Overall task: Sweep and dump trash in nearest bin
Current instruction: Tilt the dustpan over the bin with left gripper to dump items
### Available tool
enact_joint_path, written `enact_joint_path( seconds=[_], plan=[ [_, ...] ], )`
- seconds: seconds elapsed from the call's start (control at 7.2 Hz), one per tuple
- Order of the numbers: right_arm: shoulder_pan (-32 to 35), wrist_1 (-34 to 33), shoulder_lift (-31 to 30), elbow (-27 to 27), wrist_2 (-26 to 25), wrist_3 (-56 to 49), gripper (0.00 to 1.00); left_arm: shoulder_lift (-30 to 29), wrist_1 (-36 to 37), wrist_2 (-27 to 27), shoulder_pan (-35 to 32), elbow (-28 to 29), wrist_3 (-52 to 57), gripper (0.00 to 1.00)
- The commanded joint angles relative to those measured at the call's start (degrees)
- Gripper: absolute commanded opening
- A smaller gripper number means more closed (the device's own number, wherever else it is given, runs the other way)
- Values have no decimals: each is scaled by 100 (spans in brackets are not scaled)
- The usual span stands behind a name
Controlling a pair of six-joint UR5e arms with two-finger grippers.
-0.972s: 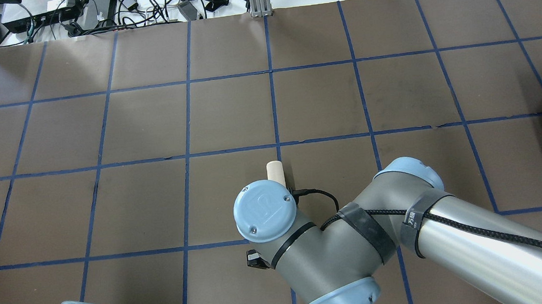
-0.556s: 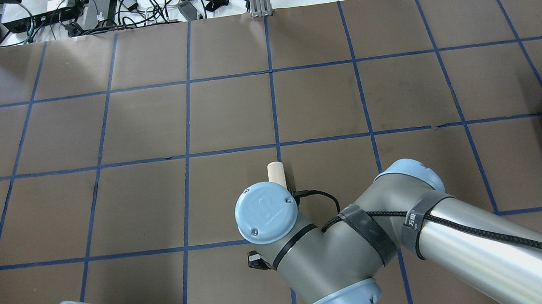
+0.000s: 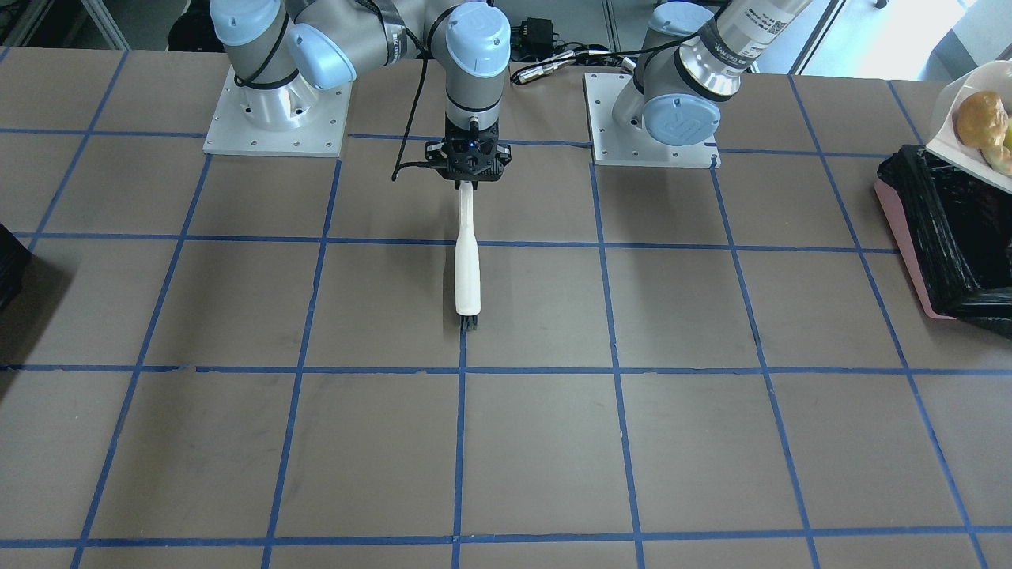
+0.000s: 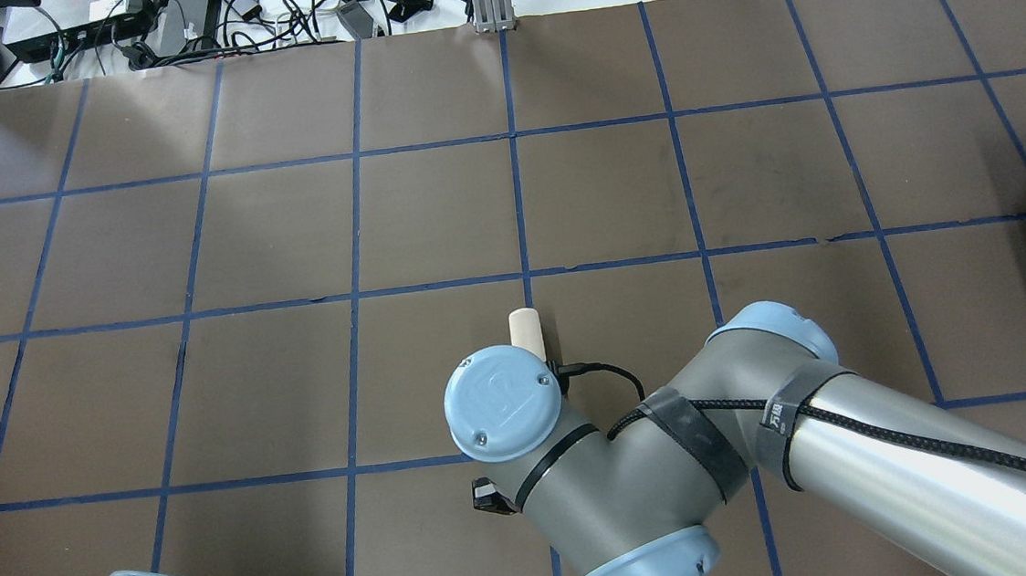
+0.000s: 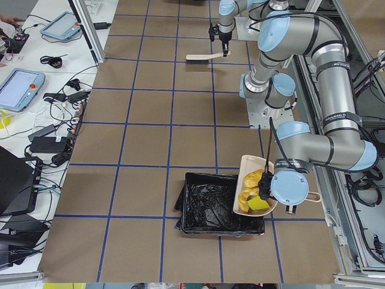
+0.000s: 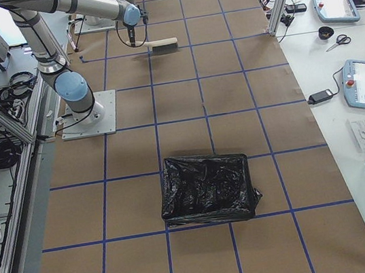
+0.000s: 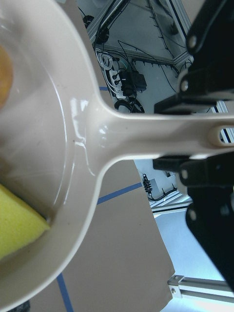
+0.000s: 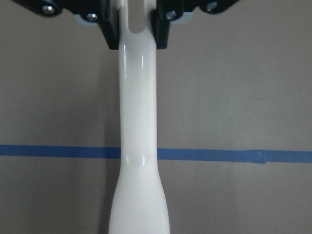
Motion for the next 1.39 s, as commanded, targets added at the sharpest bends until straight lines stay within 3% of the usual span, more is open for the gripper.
enact_joint_path(
  seconds=[0.0,0.14,0.28,0.42,0.83,0.97,1.25],
  plan=[
    [9,5,30,0,-1,-4,8,16,-18,247,-126,-60,-1004,0],
    [9,5,65,-9,-44,-48,20,-37,-18,257,-223,-69,-1262,0],
    [0,5,100,-9,-80,-326,55,32,-53,257,-363,-165,-1595,0],
    [0,5,101,-17,-80,-347,66,85,-262,266,-460,-235,-1842,0],
    [0,5,101,-52,-80,-356,77,33,-658,581,-470,-236,-2115,0],
    [-104,5,66,-183,-132,-425,84,50,-791,1000,-496,-236,-2448,0],
    [-175,109,30,-997,-772,-1195,100,129,-818,1495,-811,-175,-2810,0]
  ],
)
